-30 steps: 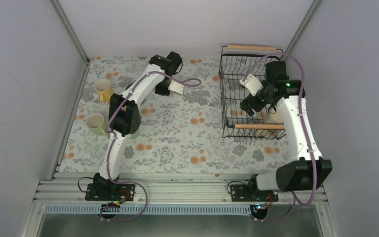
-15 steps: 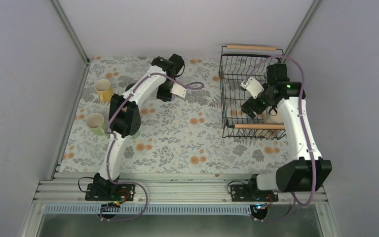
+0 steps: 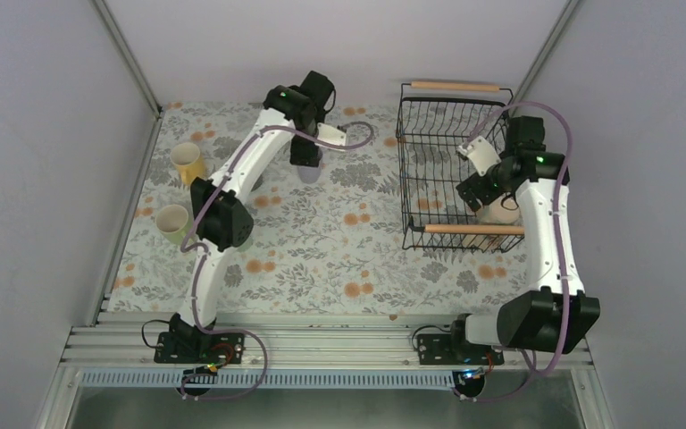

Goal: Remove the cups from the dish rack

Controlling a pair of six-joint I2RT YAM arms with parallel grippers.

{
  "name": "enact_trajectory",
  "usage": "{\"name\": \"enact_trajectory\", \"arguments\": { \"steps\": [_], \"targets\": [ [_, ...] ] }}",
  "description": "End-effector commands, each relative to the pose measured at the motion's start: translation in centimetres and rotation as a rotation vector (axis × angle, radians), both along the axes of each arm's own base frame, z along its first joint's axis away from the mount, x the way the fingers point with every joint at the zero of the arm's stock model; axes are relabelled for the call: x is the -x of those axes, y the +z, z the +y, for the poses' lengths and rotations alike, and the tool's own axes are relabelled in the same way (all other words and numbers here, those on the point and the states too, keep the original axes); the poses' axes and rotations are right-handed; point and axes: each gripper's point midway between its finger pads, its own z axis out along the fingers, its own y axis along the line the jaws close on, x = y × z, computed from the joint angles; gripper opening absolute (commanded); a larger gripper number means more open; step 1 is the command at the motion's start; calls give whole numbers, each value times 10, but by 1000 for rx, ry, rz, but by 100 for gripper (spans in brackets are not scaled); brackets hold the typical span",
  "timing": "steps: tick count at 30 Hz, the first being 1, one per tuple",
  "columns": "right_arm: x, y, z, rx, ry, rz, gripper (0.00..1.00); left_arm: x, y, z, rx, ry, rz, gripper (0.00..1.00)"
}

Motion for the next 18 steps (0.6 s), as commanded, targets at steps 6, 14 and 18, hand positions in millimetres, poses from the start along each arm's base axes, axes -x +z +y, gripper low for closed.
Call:
{"name": "enact_trajectory", "arguments": {
  "steps": [6,14,18],
  "targets": [
    [7,-28,-70,108,-120,105,100,6,196,-30,614,167,-418,100],
    [22,-55,-106,150,-196,270,100,30,207,-52,787,161,-444,100],
    [38,-68,-112,155,-233,373,100,53,198,-44,878,94,-575,100]
  ]
}}
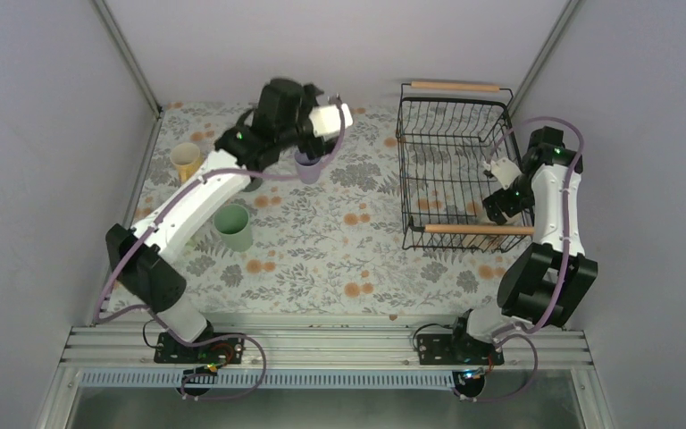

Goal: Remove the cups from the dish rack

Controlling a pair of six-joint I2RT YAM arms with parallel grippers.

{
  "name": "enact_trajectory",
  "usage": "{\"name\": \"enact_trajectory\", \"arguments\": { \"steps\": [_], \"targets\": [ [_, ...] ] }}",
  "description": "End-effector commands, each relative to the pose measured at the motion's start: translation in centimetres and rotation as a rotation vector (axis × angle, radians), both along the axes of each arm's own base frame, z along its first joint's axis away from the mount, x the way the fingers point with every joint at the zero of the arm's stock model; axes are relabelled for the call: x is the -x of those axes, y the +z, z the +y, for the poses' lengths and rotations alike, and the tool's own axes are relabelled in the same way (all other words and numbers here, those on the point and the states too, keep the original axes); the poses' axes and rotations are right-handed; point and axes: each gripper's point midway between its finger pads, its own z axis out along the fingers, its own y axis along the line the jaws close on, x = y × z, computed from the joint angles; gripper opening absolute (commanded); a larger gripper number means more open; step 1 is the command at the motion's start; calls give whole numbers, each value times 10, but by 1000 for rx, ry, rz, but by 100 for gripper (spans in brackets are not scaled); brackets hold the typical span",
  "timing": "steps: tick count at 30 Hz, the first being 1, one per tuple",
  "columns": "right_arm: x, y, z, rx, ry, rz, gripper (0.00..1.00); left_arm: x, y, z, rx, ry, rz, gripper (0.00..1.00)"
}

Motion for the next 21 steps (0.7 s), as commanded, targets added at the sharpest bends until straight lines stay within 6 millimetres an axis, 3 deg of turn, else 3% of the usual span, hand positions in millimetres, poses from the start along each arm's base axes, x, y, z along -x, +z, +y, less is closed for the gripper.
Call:
{"name": "enact_trajectory", "arguments": {
  "steps": [1,6,12,16,19,21],
  "targets": [
    [23,-10,-13,40,-43,120,100,11,0,-5,135,-33,-148,100],
    [32,-35,-12,14,-54,204,100,25,-29,-17,152,-94,-28,100],
    [17,-58,1,-112,-61,241,100,40,-51,-26,126,-155,10,100],
    [-7,-55,7,-178,-48,200,100,44,-59,-24,113,-156,15,100],
    [-24,-52,7,-198,-50,172,86,48,-60,-21,112,-160,14,100],
    [-30,-54,8,-207,-46,173,68,50,-60,-20,107,-163,12,100]
  ]
}}
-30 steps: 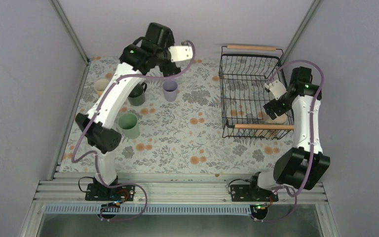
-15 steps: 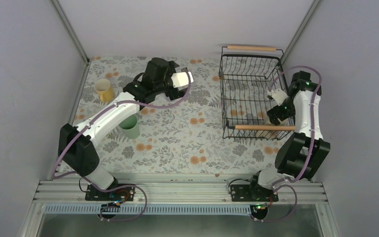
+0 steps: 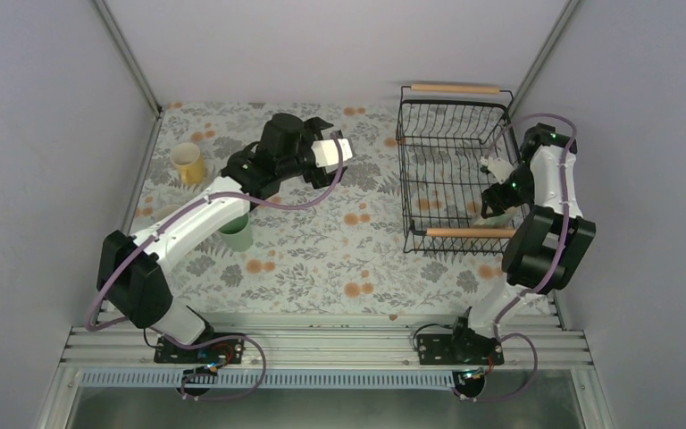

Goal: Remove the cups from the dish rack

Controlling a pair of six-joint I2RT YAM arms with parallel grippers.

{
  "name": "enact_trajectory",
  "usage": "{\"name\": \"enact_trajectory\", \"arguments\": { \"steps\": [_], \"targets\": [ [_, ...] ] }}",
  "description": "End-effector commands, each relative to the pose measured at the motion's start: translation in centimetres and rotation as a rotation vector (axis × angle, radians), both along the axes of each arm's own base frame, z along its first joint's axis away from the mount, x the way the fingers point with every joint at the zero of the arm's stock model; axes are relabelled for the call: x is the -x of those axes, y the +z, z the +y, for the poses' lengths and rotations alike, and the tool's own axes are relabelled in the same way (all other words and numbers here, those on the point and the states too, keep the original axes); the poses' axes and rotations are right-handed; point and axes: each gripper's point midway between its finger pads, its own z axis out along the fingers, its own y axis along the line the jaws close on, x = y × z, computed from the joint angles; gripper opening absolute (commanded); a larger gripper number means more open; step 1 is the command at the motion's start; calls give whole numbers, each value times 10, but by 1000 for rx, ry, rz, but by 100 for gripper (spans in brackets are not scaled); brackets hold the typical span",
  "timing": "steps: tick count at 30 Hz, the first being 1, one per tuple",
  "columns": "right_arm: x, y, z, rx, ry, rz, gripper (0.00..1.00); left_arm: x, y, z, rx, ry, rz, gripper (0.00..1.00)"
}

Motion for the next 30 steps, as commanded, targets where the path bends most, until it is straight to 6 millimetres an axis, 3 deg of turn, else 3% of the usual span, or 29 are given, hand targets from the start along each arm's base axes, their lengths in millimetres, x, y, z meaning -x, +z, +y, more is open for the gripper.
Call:
{"name": "enact_trajectory", "arguments": {
  "steps": [1,7,12,18,22,25,30],
  "targets": [
    [-22,-11,6,-72,-16,-16,59,9,16,2,31,-21,-38,100],
    [-49,-5,13,-125,-3,-68,53,7,11,2,12,-24,-40,100],
    [-83,2,23,-178,-5,-125,44,8,13,-13,56,-70,-55,100],
    [-98,5,43,-248,17,-150,33,-2,9,-34,50,-96,-39,100],
    [-107,29,52,-280,33,-222,31,0,9,-50,69,-143,-41,100],
    [-112,54,61,-298,48,-289,27,9,27,-64,165,-235,-115,100],
    [-113,86,76,-346,56,-366,26,12,39,-89,292,-356,-171,100]
  ]
}}
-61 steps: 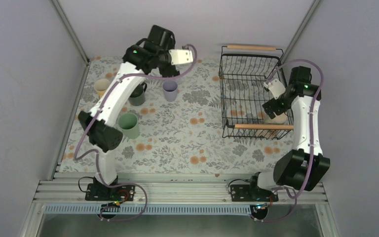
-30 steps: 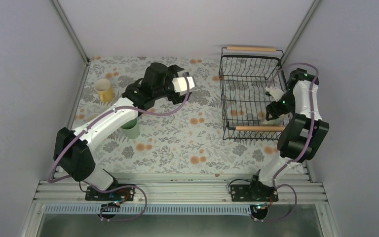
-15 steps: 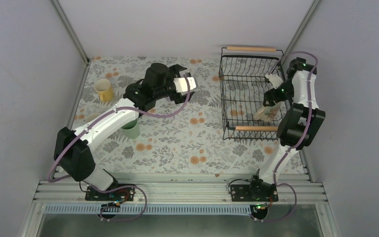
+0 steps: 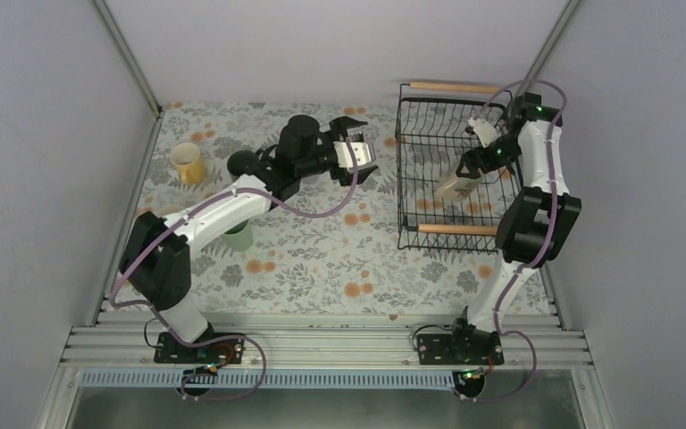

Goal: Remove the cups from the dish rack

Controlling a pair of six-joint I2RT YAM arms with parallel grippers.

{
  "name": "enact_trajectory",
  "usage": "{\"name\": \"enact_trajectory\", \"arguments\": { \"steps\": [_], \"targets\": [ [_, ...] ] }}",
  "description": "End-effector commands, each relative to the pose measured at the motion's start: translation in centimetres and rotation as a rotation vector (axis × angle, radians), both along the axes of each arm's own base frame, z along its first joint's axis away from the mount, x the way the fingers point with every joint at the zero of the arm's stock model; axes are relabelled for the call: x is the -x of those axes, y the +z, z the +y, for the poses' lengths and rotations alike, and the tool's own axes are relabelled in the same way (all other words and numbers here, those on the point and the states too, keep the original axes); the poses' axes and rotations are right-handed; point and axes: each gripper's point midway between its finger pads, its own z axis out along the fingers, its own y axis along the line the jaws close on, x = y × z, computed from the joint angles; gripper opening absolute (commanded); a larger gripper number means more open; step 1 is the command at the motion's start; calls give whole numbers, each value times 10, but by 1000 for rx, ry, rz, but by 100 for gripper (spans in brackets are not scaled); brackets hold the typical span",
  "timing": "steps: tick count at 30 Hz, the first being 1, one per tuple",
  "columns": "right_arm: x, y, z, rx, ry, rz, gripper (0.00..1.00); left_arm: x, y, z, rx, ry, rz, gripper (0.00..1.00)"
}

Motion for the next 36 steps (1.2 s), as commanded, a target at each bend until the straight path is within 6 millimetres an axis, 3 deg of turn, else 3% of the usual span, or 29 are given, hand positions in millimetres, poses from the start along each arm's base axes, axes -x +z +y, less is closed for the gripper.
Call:
{"name": "enact_trajectory", "arguments": {
  "steps": [1,7,12,18,28,36],
  "targets": [
    [-7,64,26,-106,10,-169,26,4,36,-35,169,-158,-56,100],
    [-4,83,37,-133,16,-212,25,-26,20,-75,154,-224,44,100],
    [-8,107,39,-146,-5,-266,24,-35,-2,-98,139,-274,76,100],
    [-17,139,42,-151,-20,-345,25,-30,-11,-118,109,-297,125,100],
    [-19,144,71,-188,42,-353,28,-15,-22,-156,98,-259,105,100],
    [-19,162,76,-193,60,-398,27,-29,-49,-171,61,-181,189,100]
  ]
}}
